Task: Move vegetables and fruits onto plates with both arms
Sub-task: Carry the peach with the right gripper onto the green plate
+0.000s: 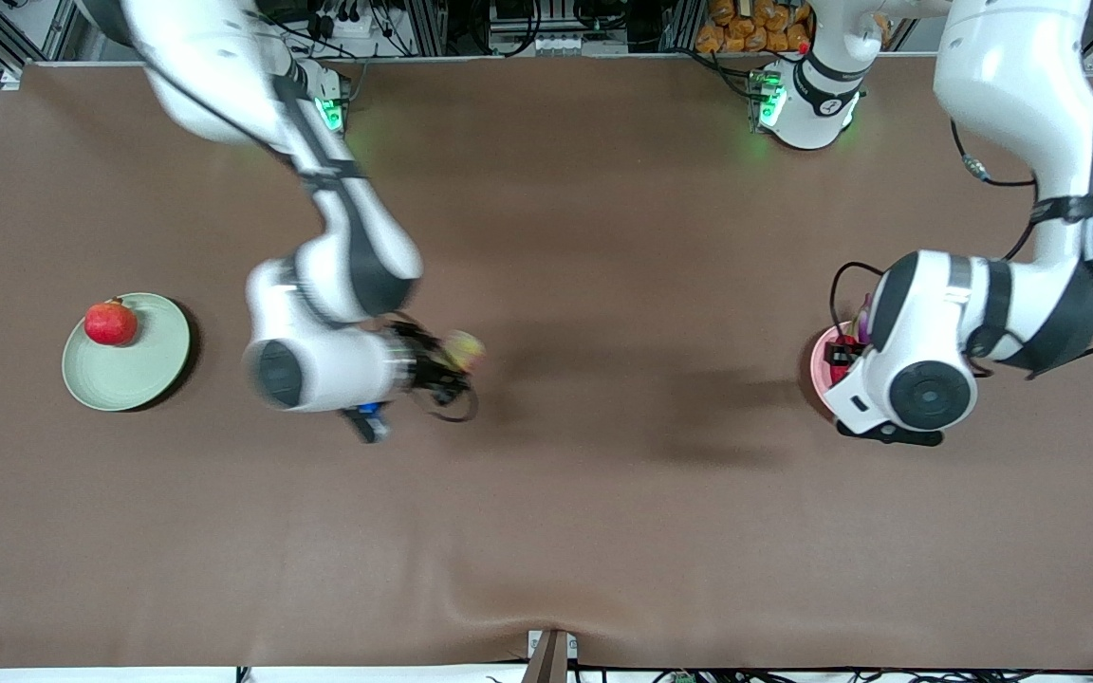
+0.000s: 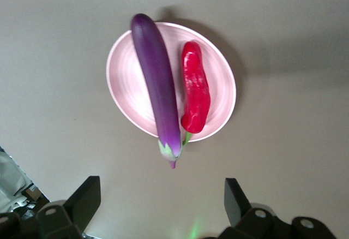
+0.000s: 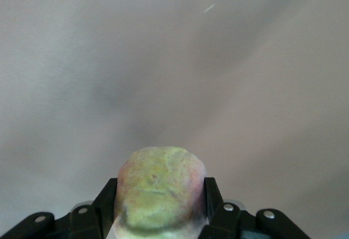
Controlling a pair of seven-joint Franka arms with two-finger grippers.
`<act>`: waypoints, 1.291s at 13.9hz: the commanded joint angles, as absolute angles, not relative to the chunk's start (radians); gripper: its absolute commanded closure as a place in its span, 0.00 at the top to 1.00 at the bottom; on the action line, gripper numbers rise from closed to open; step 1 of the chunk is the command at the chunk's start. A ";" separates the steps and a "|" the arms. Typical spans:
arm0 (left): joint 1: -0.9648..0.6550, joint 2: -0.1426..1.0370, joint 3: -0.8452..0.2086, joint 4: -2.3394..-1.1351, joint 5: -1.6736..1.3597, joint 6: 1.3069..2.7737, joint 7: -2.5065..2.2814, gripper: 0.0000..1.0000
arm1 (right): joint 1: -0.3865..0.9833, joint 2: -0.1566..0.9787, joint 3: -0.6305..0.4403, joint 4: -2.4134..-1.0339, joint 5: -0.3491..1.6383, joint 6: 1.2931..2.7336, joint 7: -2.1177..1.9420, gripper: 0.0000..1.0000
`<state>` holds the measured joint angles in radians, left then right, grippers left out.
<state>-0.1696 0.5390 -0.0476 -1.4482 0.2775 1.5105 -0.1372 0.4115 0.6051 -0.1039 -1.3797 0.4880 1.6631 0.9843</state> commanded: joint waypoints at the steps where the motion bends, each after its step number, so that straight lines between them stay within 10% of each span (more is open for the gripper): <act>1: -0.155 0.535 -0.058 -1.443 0.281 1.499 -0.123 1.00 | 0.289 0.508 -0.087 -1.460 0.399 1.521 0.730 0.00; 7: -0.156 0.535 -0.060 -1.443 0.279 1.499 -0.132 1.00 | 0.000 0.469 -0.094 -1.549 0.105 1.439 0.125 0.00; 15: -0.158 0.535 -0.060 -1.443 0.279 1.497 -0.133 1.00 | -0.212 0.563 -0.092 -1.611 -0.032 1.681 -0.247 0.00; 17: -0.156 0.535 -0.060 -1.443 0.279 1.497 -0.133 1.00 | -0.221 0.595 -0.094 -1.609 -0.032 1.713 -0.250 0.31; 18: -0.156 0.535 -0.060 -1.443 0.278 1.499 -0.135 1.00 | -0.232 0.601 -0.092 -1.609 -0.032 1.721 -0.255 0.92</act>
